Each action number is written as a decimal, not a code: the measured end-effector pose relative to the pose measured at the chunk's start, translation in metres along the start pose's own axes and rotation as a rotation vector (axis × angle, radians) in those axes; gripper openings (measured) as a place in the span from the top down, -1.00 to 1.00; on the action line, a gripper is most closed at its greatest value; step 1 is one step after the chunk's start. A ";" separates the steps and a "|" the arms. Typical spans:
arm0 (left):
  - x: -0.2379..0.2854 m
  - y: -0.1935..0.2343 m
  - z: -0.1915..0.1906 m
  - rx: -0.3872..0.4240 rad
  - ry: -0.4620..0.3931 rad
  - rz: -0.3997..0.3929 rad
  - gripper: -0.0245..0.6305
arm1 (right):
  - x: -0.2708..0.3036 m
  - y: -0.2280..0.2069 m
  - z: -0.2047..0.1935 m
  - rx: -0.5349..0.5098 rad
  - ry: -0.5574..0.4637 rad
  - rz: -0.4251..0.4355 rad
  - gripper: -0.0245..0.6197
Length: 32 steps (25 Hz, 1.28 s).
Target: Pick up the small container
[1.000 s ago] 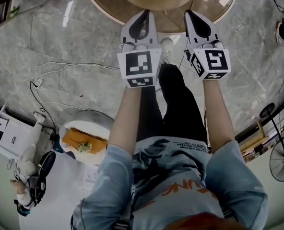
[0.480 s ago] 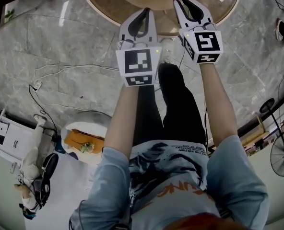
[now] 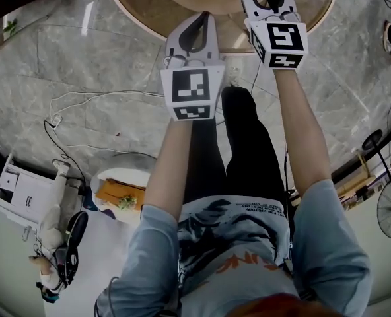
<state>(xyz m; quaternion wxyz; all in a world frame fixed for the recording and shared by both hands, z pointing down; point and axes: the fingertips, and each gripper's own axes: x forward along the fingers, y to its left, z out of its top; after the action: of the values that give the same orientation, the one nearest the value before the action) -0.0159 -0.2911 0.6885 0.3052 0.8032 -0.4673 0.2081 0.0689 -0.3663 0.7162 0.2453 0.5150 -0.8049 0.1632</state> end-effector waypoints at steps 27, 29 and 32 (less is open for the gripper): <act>0.020 0.013 -0.002 0.054 0.053 -0.058 0.85 | 0.033 -0.018 0.025 0.043 -0.159 -0.079 0.44; 0.018 0.012 -0.005 0.053 0.052 -0.054 0.85 | 0.035 -0.017 0.024 0.049 -0.135 -0.078 0.45; 0.013 0.009 -0.006 0.052 0.046 -0.048 0.85 | 0.033 -0.015 0.024 0.023 -0.081 -0.060 0.45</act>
<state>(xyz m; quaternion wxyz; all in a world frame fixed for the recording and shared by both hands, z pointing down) -0.0179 -0.2979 0.7036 0.2997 0.8168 -0.4354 0.2312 0.0653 -0.4097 0.7149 0.2111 0.5478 -0.7966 0.1440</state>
